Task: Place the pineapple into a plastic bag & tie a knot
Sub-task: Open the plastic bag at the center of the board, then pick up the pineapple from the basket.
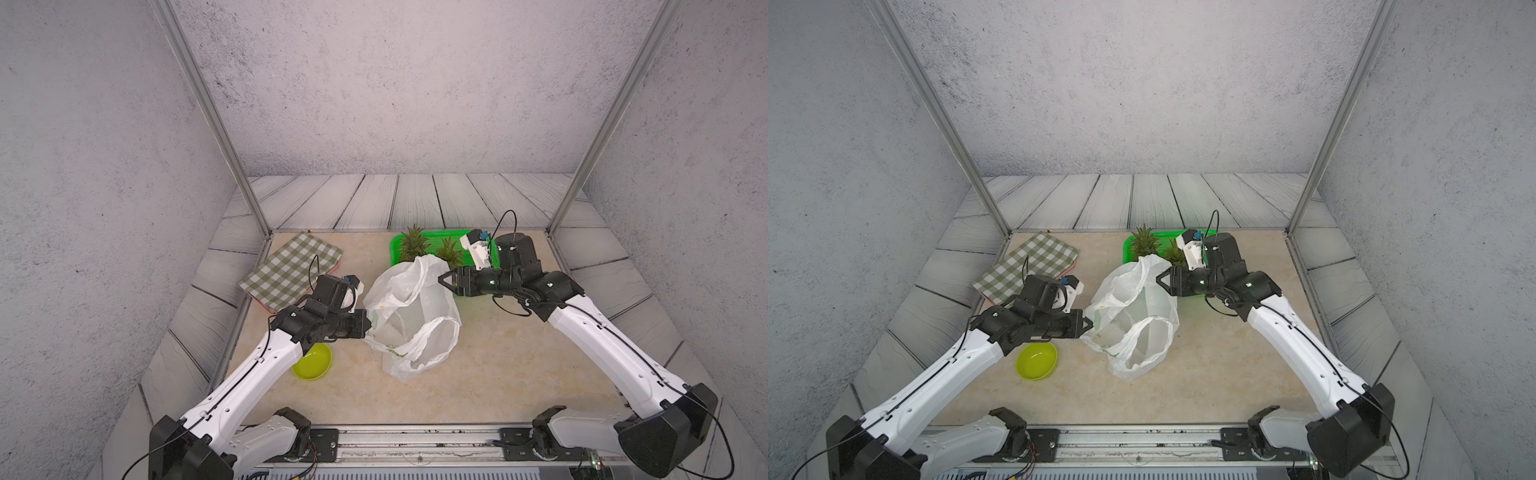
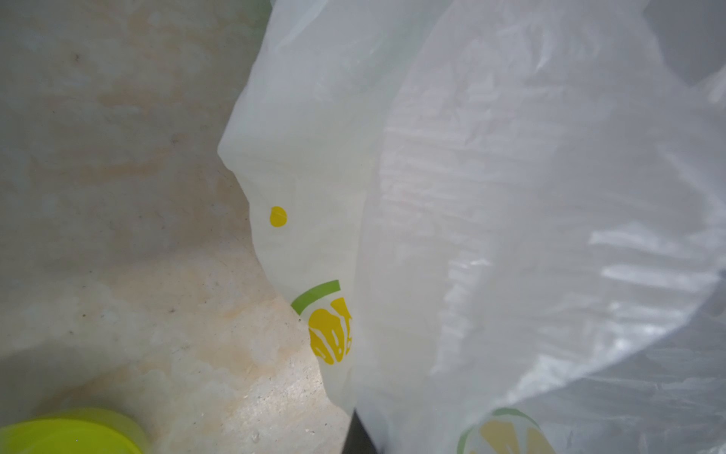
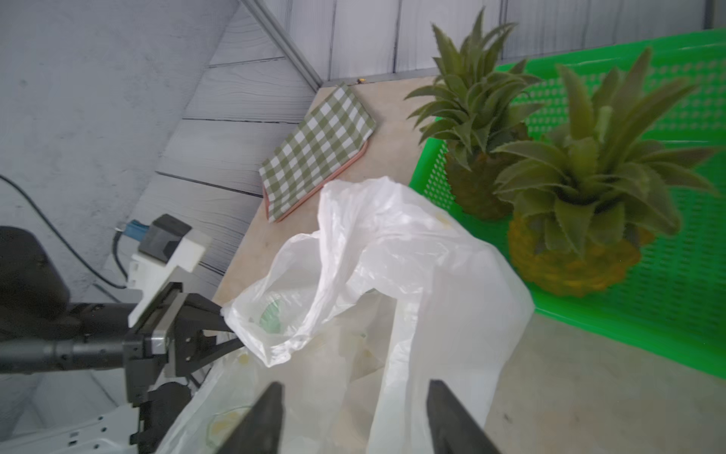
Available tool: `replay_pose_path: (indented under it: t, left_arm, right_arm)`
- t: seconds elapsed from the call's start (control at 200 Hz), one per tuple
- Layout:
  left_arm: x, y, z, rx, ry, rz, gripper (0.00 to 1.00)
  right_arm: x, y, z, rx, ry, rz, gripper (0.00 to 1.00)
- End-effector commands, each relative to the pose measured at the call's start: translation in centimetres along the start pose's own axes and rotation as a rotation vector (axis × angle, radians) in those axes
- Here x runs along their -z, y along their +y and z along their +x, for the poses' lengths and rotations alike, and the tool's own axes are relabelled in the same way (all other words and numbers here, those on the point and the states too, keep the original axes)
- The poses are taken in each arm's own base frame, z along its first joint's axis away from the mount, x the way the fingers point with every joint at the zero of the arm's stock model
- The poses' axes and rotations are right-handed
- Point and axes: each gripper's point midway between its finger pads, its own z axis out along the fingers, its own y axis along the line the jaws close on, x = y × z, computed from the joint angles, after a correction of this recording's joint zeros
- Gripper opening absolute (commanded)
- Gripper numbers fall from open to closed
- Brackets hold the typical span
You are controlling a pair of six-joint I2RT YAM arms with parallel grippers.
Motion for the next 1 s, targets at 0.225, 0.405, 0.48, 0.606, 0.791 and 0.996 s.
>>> replay_pose_path:
  t: [0.225, 0.405, 0.48, 0.606, 0.791, 0.996]
  left_arm:
    - [-0.6, 0.2, 0.2, -0.005, 0.012, 0.017, 0.00]
    - [-0.4, 0.5, 0.5, -0.007, 0.021, 0.006, 0.00]
    - [-0.5, 0.8, 0.8, -0.002, 0.025, 0.001, 0.00]
    - [-0.5, 1.0, 1.1, 0.004, 0.029, 0.005, 0.00]
    - [-0.3, 0.7, 0.9, 0.006, 0.025, 0.017, 0.00]
    - [-0.4, 0.9, 1.1, 0.009, 0.030, 0.015, 0.00]
  right_arm:
    - [0.9, -7.3, -3.3, -0.028, -0.066, 0.387, 0.95]
    - [-1.5, -8.5, -6.1, -0.011, -0.061, 0.417, 1.00]
    - [-2.8, -9.0, -7.3, -0.002, -0.054, 0.429, 1.00]
    - [-4.9, -10.5, -9.1, 0.002, -0.034, 0.466, 1.00]
    - [-8.2, -11.9, -9.8, -0.008, 0.015, 0.474, 1.00]
    - [-10.8, -13.8, -8.3, -0.033, 0.078, 0.494, 0.96]
